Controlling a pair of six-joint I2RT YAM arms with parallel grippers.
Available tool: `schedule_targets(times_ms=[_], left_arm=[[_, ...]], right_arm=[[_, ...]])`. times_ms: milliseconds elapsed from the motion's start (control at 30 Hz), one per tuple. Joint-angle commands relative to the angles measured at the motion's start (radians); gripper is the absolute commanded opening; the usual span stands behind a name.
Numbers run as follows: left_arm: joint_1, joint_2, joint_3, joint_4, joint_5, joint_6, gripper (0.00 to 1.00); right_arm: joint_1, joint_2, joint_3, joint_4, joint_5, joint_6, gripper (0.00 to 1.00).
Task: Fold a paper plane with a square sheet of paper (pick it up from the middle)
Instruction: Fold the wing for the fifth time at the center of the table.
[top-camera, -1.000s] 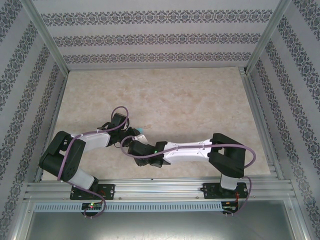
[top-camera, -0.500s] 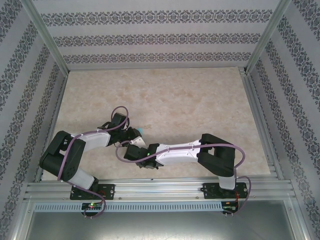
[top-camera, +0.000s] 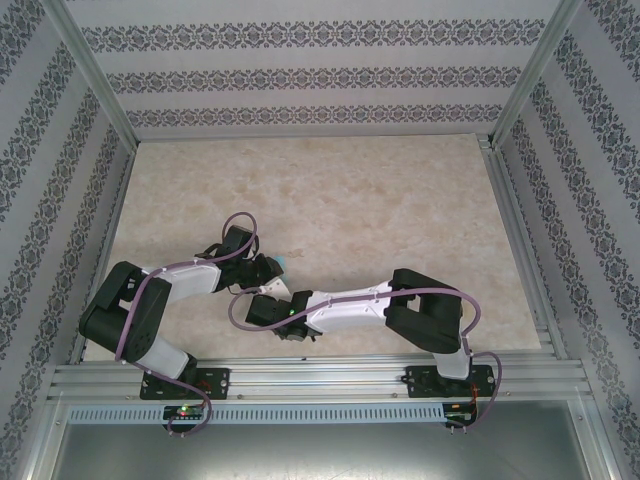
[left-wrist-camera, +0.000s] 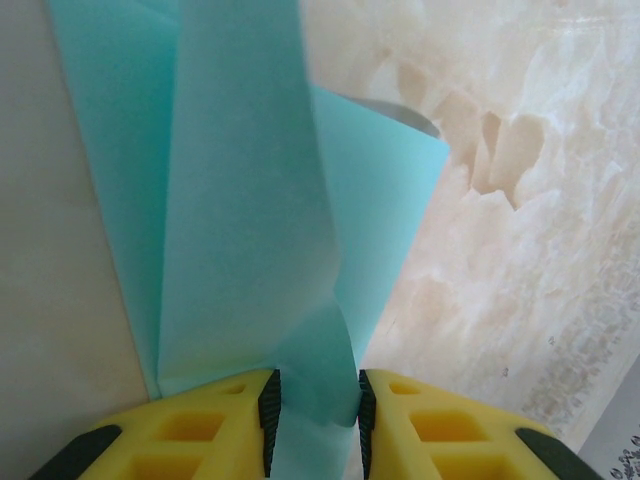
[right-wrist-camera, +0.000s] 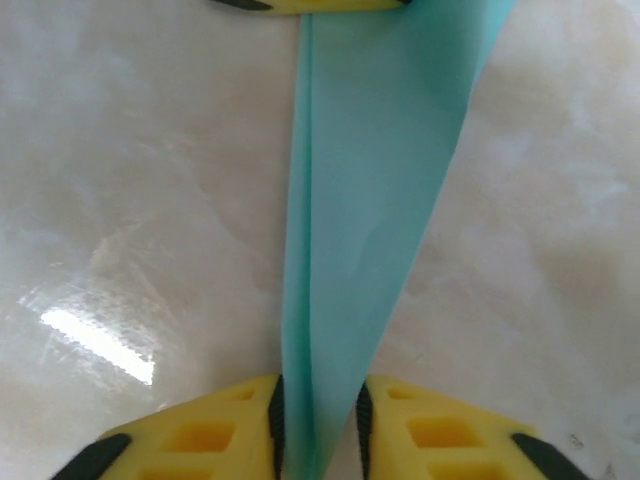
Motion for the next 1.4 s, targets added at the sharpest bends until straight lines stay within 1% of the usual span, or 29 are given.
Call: schedule_targets(times_ms=[0, 100, 167, 333, 400, 433, 500, 533, 567, 633, 667, 700, 733, 767, 833, 900, 933, 1000, 1100, 1167, 1200, 1300, 1367], left_arm=[[0.013, 0.027, -0.001, -0.099, -0.031, -0.014, 0.32], [0.012, 0.028, -0.002, -0.096, -0.03, -0.021, 0.31], [0.011, 0.029, -0.001, -0.097, -0.031, -0.024, 0.32], [0.013, 0.032, -0.003, -0.098, -0.034, -0.03, 0.31], [0.013, 0.031, -0.005, -0.094, -0.031, -0.035, 0.31], [0.012, 0.031, -0.006, -0.09, -0.031, -0.035, 0.32], [0.012, 0.03, -0.005, -0.091, -0.031, -0.032, 0.31], [0.012, 0.029, -0.007, -0.092, -0.031, -0.033, 0.32], [0.013, 0.031, -0.009, -0.092, -0.031, -0.032, 0.32], [0.012, 0.03, -0.008, -0.09, -0.031, -0.031, 0.32], [0.012, 0.029, -0.009, -0.085, -0.031, -0.033, 0.32], [0.013, 0.031, -0.008, -0.082, -0.031, -0.033, 0.32], [0.014, 0.033, -0.007, -0.083, -0.029, -0.032, 0.31], [0.014, 0.033, -0.005, -0.083, -0.028, -0.031, 0.32], [0.012, 0.032, -0.007, -0.083, -0.028, -0.033, 0.32], [0.013, 0.028, -0.01, -0.084, -0.028, -0.032, 0.31], [0.012, 0.027, -0.011, -0.084, -0.028, -0.032, 0.31], [0.013, 0.025, -0.013, -0.085, -0.026, -0.032, 0.32], [0.012, 0.022, -0.017, -0.085, -0.026, -0.031, 0.32], [0.013, 0.023, -0.017, -0.086, -0.026, -0.03, 0.32], [0.013, 0.022, -0.016, -0.086, -0.025, -0.029, 0.32], [0.013, 0.022, -0.016, -0.087, -0.026, -0.029, 0.32], [0.013, 0.02, -0.016, -0.089, -0.026, -0.029, 0.32]], right_arm=[[0.009, 0.002, -0.004, -0.048, 0.06, -0.027, 0.19], [0.009, -0.007, -0.018, -0.042, 0.064, -0.078, 0.17], [0.009, -0.009, -0.032, -0.038, 0.074, -0.111, 0.13], [0.007, -0.011, -0.045, -0.023, 0.074, -0.141, 0.12], [0.004, -0.039, -0.055, -0.004, 0.041, -0.133, 0.18], [-0.003, -0.068, -0.071, 0.01, 0.023, -0.106, 0.23], [-0.029, -0.151, -0.144, 0.098, -0.062, -0.075, 0.31], [-0.049, -0.201, -0.187, 0.164, -0.121, -0.047, 0.34], [-0.078, -0.251, -0.244, 0.242, -0.201, -0.017, 0.4], [-0.133, -0.318, -0.345, 0.426, -0.343, 0.067, 0.57], [-0.168, -0.337, -0.395, 0.545, -0.415, 0.13, 0.57], [-0.191, -0.339, -0.432, 0.643, -0.475, 0.175, 0.57], [-0.217, -0.327, -0.451, 0.702, -0.513, 0.251, 0.55], [-0.238, -0.306, -0.454, 0.734, -0.534, 0.314, 0.5], [-0.256, -0.264, -0.459, 0.843, -0.586, 0.388, 0.45], [-0.263, -0.224, -0.439, 0.846, -0.578, 0.448, 0.33], [-0.262, -0.214, -0.431, 0.844, -0.57, 0.448, 0.32], [-0.266, -0.198, -0.437, 0.831, -0.538, 0.474, 0.31], [-0.268, -0.197, -0.46, 0.852, -0.524, 0.484, 0.31], [-0.268, -0.204, -0.452, 0.834, -0.53, 0.471, 0.3], [-0.268, -0.206, -0.447, 0.816, -0.529, 0.467, 0.25], [-0.269, -0.197, -0.447, 0.8, -0.54, 0.473, 0.17], [-0.268, -0.182, -0.459, 0.811, -0.549, 0.499, 0.16]])
